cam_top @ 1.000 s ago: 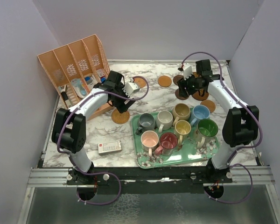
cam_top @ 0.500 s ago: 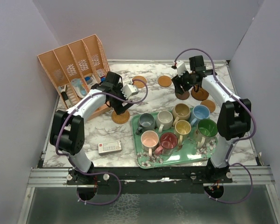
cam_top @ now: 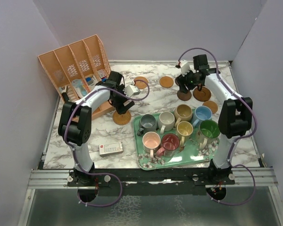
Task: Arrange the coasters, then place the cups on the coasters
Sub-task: Move the tray to the center of the board.
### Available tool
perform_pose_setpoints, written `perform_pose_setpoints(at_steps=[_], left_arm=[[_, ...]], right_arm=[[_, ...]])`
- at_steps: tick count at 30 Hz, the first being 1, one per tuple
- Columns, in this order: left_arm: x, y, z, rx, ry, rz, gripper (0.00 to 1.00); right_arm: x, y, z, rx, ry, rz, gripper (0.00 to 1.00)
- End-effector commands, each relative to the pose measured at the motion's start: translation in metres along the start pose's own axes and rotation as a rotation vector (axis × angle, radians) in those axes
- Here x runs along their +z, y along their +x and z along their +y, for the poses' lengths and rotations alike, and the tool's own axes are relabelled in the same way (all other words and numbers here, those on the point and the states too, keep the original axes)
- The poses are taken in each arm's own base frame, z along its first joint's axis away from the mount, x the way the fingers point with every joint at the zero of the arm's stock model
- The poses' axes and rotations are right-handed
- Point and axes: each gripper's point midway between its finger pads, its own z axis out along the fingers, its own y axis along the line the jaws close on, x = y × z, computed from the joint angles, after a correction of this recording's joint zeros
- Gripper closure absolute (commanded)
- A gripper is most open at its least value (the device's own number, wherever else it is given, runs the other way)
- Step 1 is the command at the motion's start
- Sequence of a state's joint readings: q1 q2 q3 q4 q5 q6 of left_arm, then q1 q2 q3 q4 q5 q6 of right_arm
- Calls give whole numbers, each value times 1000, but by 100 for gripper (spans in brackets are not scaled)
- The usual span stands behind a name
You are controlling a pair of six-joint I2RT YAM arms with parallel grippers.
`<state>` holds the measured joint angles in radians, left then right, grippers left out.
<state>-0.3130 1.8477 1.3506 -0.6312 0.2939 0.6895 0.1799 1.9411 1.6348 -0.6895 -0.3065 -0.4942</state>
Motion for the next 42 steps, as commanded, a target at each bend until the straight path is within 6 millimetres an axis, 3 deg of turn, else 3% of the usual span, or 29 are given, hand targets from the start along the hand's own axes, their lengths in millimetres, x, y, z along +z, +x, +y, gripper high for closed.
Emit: perform_pose_setpoints(at_steps=[1, 10, 16, 26, 30, 36, 42], left_arm=[[-6, -15, 12, -20, -23, -30, 10], [-14, -22, 15, -50, -42, -49, 10], [-21, -29, 9, -52, -26, -81, 10], [-38, -54, 13, -140, -26, -125, 10], [-37, -57, 4, -154, -15, -119, 11], [-32, -44, -10, -193, -9, -108, 13], [-37, -46, -9, -235, -44, -137, 13]], right_arm=[[-32, 36, -45, 91, 122, 49, 44], [-66, 125, -83, 204, 238, 137, 44], [-72, 152, -90, 214, 271, 178, 44], [-54, 177, -94, 189, 304, 201, 47], [-44, 178, -86, 169, 274, 160, 47], [-26, 149, -65, 175, 177, 38, 47], [-9, 123, -55, 160, 132, 3, 47]])
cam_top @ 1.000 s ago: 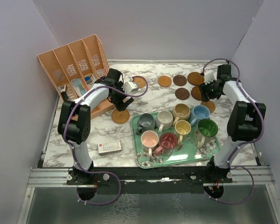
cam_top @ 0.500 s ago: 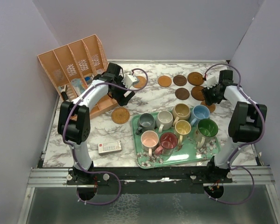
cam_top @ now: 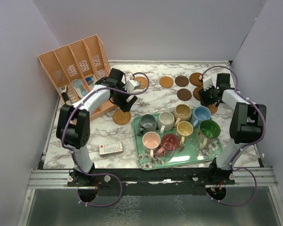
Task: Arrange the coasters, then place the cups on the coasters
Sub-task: Move the tray to the center of the board.
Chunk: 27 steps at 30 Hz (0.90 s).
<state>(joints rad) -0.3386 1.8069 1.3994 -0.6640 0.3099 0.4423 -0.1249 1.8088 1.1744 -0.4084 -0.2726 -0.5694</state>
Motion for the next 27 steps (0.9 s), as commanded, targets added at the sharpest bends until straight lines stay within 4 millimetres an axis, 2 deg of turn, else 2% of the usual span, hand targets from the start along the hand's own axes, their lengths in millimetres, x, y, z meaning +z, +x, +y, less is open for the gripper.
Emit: perform_pose_setpoints(at_steps=[1, 9, 17, 27], left_arm=[[-18, -21, 0, -31, -33, -93, 13], [-16, -19, 1, -46, -45, -93, 13], [-4, -16, 5, -53, -38, -69, 13], [2, -13, 8, -53, -40, -50, 13]], right_arm=[[12, -36, 19, -21, -63, -79, 47], [27, -35, 21, -43, -59, -31, 48], [41, -13, 44, -118, -128, 43, 49], [21, 20, 64, -229, -202, 131, 50]])
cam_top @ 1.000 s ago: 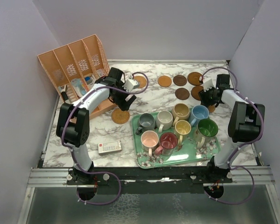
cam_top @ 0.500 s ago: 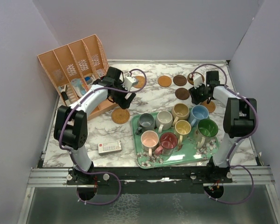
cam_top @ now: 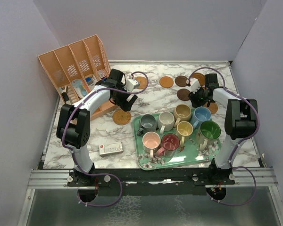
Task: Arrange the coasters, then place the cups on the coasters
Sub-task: Move the tray to the center of the board.
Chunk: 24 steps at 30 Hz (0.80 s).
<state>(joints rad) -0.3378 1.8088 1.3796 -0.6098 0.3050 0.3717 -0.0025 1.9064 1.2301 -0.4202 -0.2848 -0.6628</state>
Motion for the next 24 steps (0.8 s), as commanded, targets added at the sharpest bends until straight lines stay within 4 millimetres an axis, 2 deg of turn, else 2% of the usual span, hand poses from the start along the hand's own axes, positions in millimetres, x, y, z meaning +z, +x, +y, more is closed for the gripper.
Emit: perform_pose_setpoints(at_steps=[1, 4, 10, 16, 24], left_arm=[[-3, -10, 5, 9, -23, -24, 13], [-3, -9, 7, 10, -29, -21, 13], [-3, -9, 6, 10, -27, -20, 13], [-2, -8, 5, 13, -24, -17, 13], [0, -8, 5, 12, -18, -17, 13]], right_arm=[[-11, 37, 33, -59, -117, 118, 50], [-14, 47, 42, -67, -152, 154, 51], [-24, 49, 47, -86, -161, 156, 52], [-34, 58, 63, -130, -220, 162, 52], [-22, 67, 61, -107, -221, 203, 52]])
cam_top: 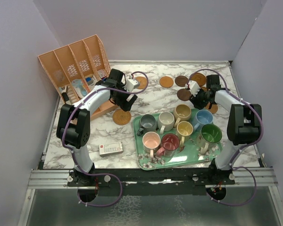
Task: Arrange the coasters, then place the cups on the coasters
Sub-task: Move the tray to the center of the board.
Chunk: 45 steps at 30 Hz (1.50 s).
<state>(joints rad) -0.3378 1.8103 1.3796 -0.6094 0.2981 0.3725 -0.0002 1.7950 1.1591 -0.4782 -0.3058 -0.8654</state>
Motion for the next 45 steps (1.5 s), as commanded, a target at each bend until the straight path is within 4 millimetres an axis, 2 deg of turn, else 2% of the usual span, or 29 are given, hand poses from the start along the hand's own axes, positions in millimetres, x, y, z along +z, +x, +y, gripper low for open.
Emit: perform_pose_setpoints(at_steps=[1, 10, 13, 17, 24, 28, 45], left_arm=[[-1, -9, 4, 11, -13, -21, 13], [1, -8, 5, 9, -12, -13, 13], [2, -7, 5, 9, -9, -9, 13], [2, -7, 5, 10, -10, -7, 13], [5, -7, 5, 8, -5, -4, 13], [6, -7, 5, 5, -1, -2, 13], [7, -6, 4, 6, 1, 4, 13]], right_arm=[[8, 53, 60, 104, -212, 188, 52], [25, 46, 56, 142, -218, 186, 54], [25, 40, 55, 136, -206, 159, 55], [20, 38, 62, 99, -251, 148, 55], [10, 66, 77, -27, -351, 286, 56], [3, 74, 83, -59, -406, 333, 57], [-21, 78, 115, -45, -492, 312, 59]])
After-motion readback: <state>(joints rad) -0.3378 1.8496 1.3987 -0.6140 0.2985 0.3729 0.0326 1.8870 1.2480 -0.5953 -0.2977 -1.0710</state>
